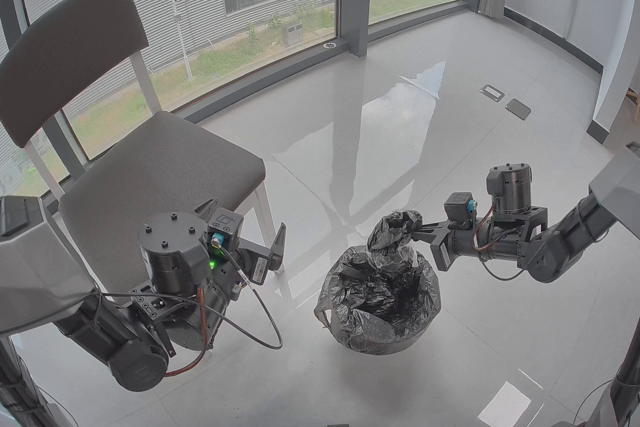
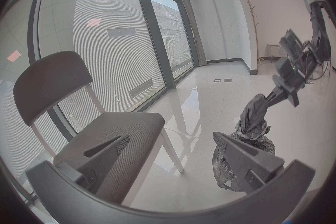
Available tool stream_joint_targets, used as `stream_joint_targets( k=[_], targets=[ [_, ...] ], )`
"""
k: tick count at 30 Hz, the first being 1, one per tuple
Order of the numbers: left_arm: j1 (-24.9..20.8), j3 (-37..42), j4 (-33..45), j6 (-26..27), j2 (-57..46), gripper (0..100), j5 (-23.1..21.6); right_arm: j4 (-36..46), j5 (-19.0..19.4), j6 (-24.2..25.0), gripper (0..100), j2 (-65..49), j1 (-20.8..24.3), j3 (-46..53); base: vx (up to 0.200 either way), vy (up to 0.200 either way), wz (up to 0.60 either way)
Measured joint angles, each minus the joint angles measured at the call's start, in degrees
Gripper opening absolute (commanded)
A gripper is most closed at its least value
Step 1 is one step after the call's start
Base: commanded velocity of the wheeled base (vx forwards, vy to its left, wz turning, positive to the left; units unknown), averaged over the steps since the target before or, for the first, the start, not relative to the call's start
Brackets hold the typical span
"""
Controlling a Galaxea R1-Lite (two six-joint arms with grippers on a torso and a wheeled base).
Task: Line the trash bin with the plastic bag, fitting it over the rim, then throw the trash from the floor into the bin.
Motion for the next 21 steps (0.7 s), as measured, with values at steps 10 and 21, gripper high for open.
stream_joint_targets(
  k=[10, 21],
  targets=[
    [0.8, 0.7, 0.0, 0.3, -0.7, 100, 0.0, -2.1, 0.5, -0.2, 0, 7.1, -0.8, -0.1, 0.000, 0.000, 0.00],
    [0.7, 1.6, -0.5, 0.1, -0.4, 100, -0.1, -5.4, 0.5, -0.6, 0, 8.3, 0.2, 5.6, 0.000, 0.000, 0.00]
  ],
)
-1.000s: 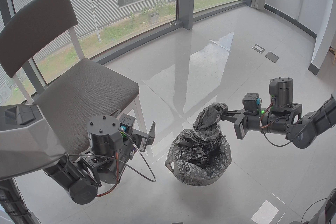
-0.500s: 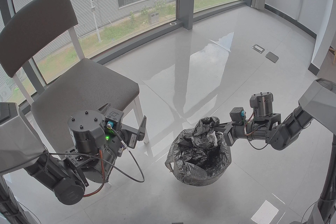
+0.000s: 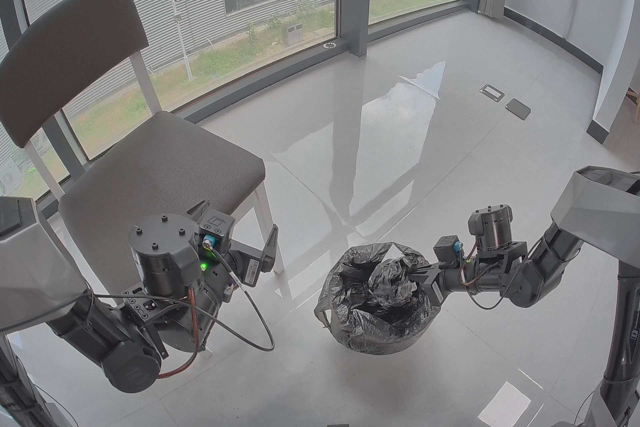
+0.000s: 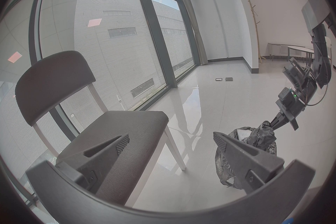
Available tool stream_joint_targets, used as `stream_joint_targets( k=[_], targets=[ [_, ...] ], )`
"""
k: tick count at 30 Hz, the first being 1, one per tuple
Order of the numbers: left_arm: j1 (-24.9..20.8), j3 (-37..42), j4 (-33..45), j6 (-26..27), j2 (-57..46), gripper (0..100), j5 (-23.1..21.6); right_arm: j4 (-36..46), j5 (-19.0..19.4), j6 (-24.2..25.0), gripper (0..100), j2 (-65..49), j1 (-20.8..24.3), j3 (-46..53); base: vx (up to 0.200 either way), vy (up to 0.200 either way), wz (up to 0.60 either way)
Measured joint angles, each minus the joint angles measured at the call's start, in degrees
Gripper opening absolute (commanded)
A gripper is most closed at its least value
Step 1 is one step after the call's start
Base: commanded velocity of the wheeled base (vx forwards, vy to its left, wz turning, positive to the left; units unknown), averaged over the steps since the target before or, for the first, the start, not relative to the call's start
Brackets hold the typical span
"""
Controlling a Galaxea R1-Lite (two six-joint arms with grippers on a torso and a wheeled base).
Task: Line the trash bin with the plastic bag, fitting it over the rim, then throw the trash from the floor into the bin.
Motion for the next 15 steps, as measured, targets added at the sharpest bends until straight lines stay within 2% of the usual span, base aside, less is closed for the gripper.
stream_joint_targets(
  k=[7, 15],
  targets=[
    [-0.3, 0.3, -0.4, -0.2, -0.1, 100, 0.0, -3.8, 0.0, 0.1, 0, -0.5, 1.5, 5.0, 0.000, 0.000, 0.00],
    [-0.4, 0.4, -0.4, -0.1, -0.4, 100, 0.0, -2.2, 0.0, 0.7, 0, 0.3, 0.6, 1.5, 0.000, 0.000, 0.00]
  ],
)
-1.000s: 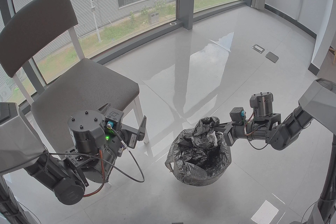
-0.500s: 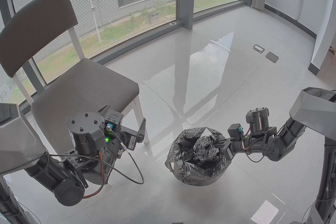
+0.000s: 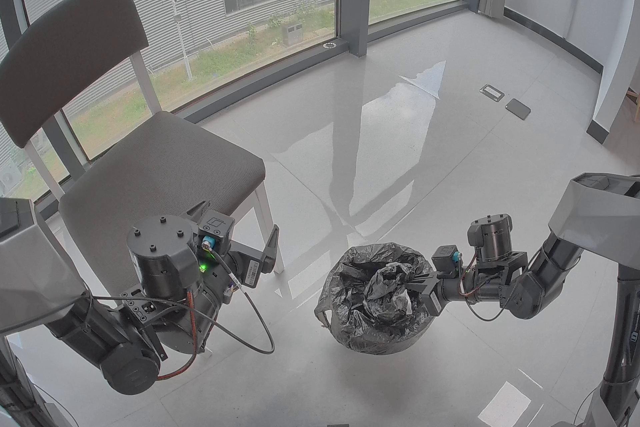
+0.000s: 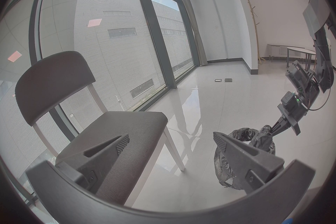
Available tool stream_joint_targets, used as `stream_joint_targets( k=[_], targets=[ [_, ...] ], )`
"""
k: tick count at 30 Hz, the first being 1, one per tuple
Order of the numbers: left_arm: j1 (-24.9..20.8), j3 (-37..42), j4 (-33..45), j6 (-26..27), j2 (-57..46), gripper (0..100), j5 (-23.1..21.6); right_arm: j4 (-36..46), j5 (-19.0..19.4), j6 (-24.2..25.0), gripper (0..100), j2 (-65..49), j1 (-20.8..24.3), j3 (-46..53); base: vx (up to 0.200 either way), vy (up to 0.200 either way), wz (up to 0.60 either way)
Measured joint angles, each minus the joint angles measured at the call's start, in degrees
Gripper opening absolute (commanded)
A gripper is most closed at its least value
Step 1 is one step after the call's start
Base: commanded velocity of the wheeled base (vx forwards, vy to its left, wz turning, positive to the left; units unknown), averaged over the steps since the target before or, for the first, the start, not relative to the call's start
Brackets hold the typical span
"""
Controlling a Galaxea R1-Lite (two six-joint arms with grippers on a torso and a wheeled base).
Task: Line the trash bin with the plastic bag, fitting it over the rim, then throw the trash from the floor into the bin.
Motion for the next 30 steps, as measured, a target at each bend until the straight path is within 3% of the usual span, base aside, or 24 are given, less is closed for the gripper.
stream_joint_targets(
  k=[22, 23, 30],
  targets=[
    [-0.4, -0.1, -1.3, -0.3, 1.5, 100, -0.5, 15.3, 0.1, 0.4, 0, 10.8, -3.3, -17.7, 0.000, 0.000, 0.00],
    [-0.5, 0.1, -1.4, -0.3, 1.4, 100, -0.5, 15.8, 0.1, 0.4, 100, 11.0, -3.4, -18.4, 0.000, 0.000, 0.00],
    [-0.8, 1.0, -2.0, -0.4, 0.6, 100, -0.7, 15.5, 0.1, -0.4, 100, 11.6, -3.5, -19.2, 0.000, 0.000, 0.00]
  ],
)
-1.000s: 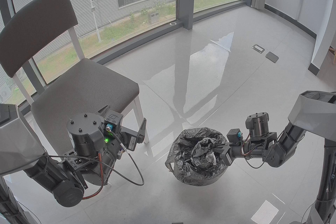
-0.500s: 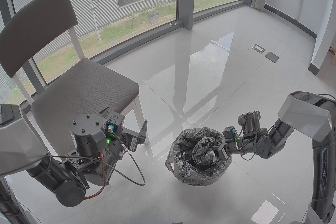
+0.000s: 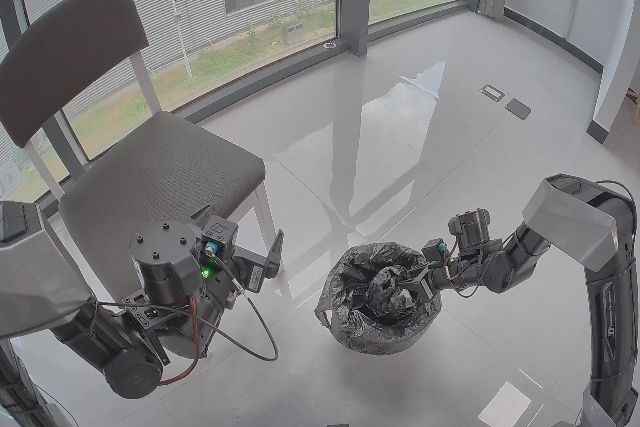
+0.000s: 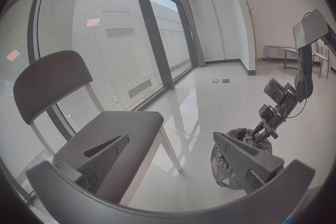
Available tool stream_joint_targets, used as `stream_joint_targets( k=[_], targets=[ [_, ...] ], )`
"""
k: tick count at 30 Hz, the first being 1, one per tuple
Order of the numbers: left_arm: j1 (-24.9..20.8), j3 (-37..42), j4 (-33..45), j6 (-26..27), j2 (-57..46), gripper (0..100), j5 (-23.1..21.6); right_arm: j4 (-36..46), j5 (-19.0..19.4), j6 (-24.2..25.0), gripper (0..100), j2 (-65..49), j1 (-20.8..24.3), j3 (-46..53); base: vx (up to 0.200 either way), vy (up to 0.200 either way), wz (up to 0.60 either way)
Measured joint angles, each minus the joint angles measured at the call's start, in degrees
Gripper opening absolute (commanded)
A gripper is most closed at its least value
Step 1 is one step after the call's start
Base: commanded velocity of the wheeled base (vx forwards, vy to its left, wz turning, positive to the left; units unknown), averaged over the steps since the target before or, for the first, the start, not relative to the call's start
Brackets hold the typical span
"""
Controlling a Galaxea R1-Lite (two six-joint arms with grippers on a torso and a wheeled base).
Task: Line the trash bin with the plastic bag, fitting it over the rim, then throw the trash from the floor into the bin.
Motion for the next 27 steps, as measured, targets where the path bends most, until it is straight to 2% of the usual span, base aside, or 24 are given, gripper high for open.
stream_joint_targets(
  k=[9, 17, 22, 27],
  targets=[
    [0.2, -0.8, -1.0, -0.3, -1.4, 100, -0.1, -0.3, 0.0, -0.1, 100, -5.0, -0.8, 2.8, 0.000, 0.000, 0.00],
    [2.1, -1.2, -0.8, -1.1, -3.7, 100, -0.1, -2.5, -0.4, 0.3, 100, -15.7, -1.9, 8.7, 0.000, 0.000, 0.00],
    [6.0, -1.2, -0.9, -1.7, -4.8, 100, -0.4, -8.2, -2.3, 1.1, 100, -21.8, -2.1, 13.6, 0.000, 0.000, 0.00],
    [10.4, -0.6, -1.0, -4.6, -5.4, 100, -1.3, -17.3, -4.4, 4.6, 100, -29.1, -2.2, 21.8, 0.000, 0.000, 0.00]
  ],
)
